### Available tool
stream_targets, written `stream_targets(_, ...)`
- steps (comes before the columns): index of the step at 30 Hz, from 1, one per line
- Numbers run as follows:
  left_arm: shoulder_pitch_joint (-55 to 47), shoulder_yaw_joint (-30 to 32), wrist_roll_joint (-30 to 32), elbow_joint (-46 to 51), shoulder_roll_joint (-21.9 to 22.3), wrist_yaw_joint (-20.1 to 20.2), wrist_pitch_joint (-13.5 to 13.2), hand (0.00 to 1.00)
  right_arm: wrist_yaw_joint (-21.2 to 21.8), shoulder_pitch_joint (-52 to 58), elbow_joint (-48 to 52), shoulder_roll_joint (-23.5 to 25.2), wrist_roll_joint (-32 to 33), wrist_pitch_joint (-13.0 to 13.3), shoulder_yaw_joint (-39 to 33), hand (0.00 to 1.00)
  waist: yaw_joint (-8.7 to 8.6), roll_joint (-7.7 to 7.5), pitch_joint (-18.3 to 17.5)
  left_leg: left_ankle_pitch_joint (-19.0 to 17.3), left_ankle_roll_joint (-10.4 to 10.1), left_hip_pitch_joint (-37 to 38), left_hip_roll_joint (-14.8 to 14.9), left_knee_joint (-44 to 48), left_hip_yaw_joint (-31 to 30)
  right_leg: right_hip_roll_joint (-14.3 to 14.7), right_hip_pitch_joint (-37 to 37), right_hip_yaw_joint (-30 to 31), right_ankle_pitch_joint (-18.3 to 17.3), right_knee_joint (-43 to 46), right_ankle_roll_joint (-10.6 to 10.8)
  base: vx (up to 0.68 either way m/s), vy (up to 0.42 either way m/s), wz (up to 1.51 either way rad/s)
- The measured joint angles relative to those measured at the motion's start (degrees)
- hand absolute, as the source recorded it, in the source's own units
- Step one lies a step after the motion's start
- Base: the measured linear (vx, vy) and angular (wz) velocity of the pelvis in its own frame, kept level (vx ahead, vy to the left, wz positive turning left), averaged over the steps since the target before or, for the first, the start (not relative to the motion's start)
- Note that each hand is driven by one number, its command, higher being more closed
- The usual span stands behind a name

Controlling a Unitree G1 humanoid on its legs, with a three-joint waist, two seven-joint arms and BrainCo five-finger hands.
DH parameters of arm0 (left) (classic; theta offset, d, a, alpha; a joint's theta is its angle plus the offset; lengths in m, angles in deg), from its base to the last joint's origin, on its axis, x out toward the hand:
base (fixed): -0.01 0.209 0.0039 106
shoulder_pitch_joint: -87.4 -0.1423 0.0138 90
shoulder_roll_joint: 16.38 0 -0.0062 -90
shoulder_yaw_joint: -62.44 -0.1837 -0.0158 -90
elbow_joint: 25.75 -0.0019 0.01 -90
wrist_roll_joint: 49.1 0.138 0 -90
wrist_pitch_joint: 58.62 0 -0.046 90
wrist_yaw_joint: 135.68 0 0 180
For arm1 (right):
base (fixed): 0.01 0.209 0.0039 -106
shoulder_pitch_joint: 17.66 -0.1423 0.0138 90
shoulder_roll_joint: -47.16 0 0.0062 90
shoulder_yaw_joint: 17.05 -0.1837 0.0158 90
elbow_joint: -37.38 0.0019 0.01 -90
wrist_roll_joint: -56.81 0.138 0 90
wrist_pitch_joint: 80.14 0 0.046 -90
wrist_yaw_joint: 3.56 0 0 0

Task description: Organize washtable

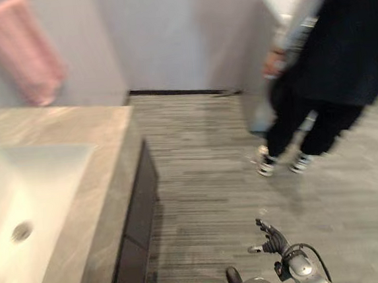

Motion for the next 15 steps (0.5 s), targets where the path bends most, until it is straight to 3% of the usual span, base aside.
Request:
stream_targets(1,0.3,-0.1,-0.6,-0.9,-0.4,0.0,0.1,0.00,-0.3,-0.8,-2.8,0.3,0.1,-1.0,-2.5,0.00,-0.14,-0.30,-0.1,0.2,0.6,0.4,0.4,-0.8,5.9,-0.8,-2.1,-2.0,1.9,-0.6,-0.2,-0.08,0.148,-2.40)
stream_targets(3,1.5,-0.6,-1.6,-1.7,-0.4,0.1,0.2,0.00,-1.0,-1.5,-6.6,0.4,1.2,-1.8,-5.6,0.00,-0.27,0.52,0.2,0.4,0.7,2.0,1.4,-2.6,13.4,-2.9,-4.9,-18.2,1.5,3.6,-0.4,-0.01,0.139,-2.12)
stream_targets(4,2.4,-0.6,-1.9,-1.8,-0.4,0.4,0.2,0.00,-1.6,-0.8,-8.3,0.6,2.4,-2.0,-7.5,0.00,-0.62,1.02,0.5,0.5,0.5,3.4,1.4,-3.3,17.0,-5.4,-4.2,-31.4,1.3,6.7,-2.9,0.08,0.108,-1.45)
stream_targets(5,2.8,-0.6,-2.1,-1.9,-0.3,0.7,0.2,0.00,-1.8,-0.2,-8.8,0.8,2.8,-2.2,-7.8,0.00,-0.77,1.26,0.6,0.6,0.5,4.1,1.5,-3.2,18.5,-6.4,-3.3,-37.2,0.9,6.7,-3.2,0.09,0.086,-1.71)
stream_targets(6,3.5,0.1,-2.1,-2.1,-0.2,1.1,0.2,0.00,-2.3,0.9,-9.6,0.9,3.7,-2.5,-9.0,0.00,-1.37,1.43,0.7,1.3,-0.8,5.6,1.5,-2.6,22.2,-7.0,-2.7,-45.7,2.7,6.7,-5.4,0.01,0.050,-1.55)
stream_targets(7,3.8,0.6,-2.1,-2.3,0.2,1.2,0.2,0.00,-2.6,0.9,-10.1,1.6,5.4,-2.6,-10.1,0.00,-1.96,1.23,1.4,2.0,-2.8,4.5,1.6,0.4,23.9,-7.6,-2.3,-48.7,4.9,5.7,-8.0,-0.02,0.026,-1.51)
stream_targets(8,3.9,0.7,-2.1,-2.3,0.1,1.2,0.0,0.00,-2.7,1.2,-10.6,2.3,6.0,-2.7,-11.0,0.00,-1.91,0.87,1.5,0.8,-0.9,4.4,1.5,-0.2,24.0,-7.6,-1.6,-48.4,6.5,3.8,-7.9,-0.12,-0.002,-1.31)
stream_targets(9,4.1,0.6,-2.1,-2.3,1.0,1.2,-0.1,0.00,-2.8,1.0,-11.8,2.2,7.2,-3.2,-14.0,0.00,-1.96,3.22,0.9,5.4,0.2,6.6,2.7,-9.9,27.5,-8.1,-0.9,-55.2,1.0,6.8,-8.0,-0.09,-0.015,-1.47)
stream_targets(10,3.4,0.7,-2.2,-2.1,1.9,1.1,0.2,0.00,-2.7,1.1,-12.6,1.7,7.3,-3.5,-15.3,0.00,-1.95,3.90,0.3,5.8,0.2,8.1,2.7,-11.8,32.3,-11.2,-0.6,-64.2,-6.2,14.9,-8.0,-0.09,-0.010,-1.47)
stream_targets(12,2.8,0.4,-2.2,-2.7,3.0,1.1,0.5,0.00,-2.6,1.0,-13.2,1.3,7.2,-3.5,-16.3,0.00,-1.48,5.12,-0.2,6.1,-0.3,9.9,2.9,-12.5,37.2,-14.5,2.5,-71.3,-11.0,17.9,-6.6,0.10,-0.024,-1.52)
stream_targets(13,2.5,0.6,-2.2,-2.7,2.3,1.1,0.5,0.00,-2.7,1.0,-13.2,2.2,7.3,-3.6,-16.3,0.00,-1.55,4.00,-0.6,6.3,-0.6,10.2,2.3,-12.5,40.0,-15.5,4.0,-70.7,-9.4,15.2,-3.8,0.13,-0.095,-1.48)
stream_targets(14,2.6,0.6,-2.2,-2.7,1.8,1.1,0.5,0.00,-2.7,0.9,-13.3,2.7,7.3,-3.6,-16.4,0.00,-1.62,3.08,-0.4,6.4,-1.0,10.6,2.2,-12.5,41.4,-14.8,4.2,-68.2,-9.3,13.5,-1.5,0.06,-0.164,-1.14)
stream_targets(15,2.9,0.9,-2.1,-2.9,1.6,1.0,0.7,0.00,-2.6,1.2,-13.4,3.2,7.3,-3.7,-16.6,0.00,-1.87,2.52,0.0,7.0,-2.0,11.2,2.8,-12.5,43.2,-13.2,4.3,-66.4,-8.4,11.6,-2.2,0.06,-0.192,-1.16)
